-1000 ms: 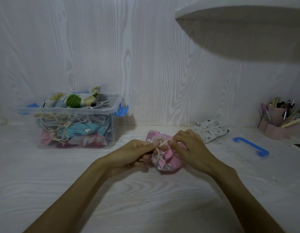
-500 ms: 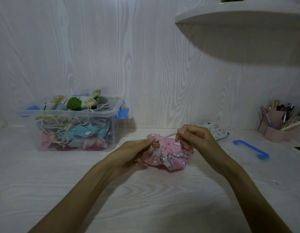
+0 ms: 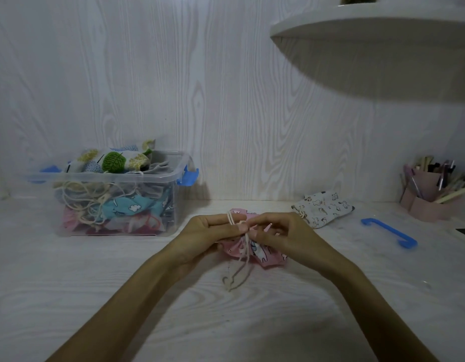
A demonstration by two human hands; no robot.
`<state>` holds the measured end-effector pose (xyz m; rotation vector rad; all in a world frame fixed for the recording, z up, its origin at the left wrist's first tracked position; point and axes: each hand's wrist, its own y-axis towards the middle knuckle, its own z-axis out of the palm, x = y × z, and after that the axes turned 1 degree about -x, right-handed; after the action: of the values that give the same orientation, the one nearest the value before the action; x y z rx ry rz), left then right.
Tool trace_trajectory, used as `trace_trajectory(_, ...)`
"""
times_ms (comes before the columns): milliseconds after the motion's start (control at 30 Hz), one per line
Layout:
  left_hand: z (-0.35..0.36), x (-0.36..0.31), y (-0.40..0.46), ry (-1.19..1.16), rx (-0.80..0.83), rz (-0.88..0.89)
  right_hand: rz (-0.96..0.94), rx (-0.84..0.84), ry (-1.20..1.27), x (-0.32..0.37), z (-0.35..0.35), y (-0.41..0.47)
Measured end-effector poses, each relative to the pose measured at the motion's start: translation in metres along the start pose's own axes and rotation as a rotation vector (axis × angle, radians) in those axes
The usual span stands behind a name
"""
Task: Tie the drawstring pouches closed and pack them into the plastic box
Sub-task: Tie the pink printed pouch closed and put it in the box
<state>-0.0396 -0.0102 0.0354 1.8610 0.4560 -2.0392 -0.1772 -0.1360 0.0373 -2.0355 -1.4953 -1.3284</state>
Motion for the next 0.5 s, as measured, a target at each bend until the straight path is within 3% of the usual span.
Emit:
trace_trajectory(233, -0.004, 0.000, 0.000, 0.209, -0.029, 0.083, 0.052, -0.099, 0.009, -0.003, 0.008, 0.002)
trace_trajectory(500, -0.012, -0.003, 0.003, 0.446, -0.083, 0.133, 0.136, -0.044, 0.064, 0.000, 0.004, 0.003)
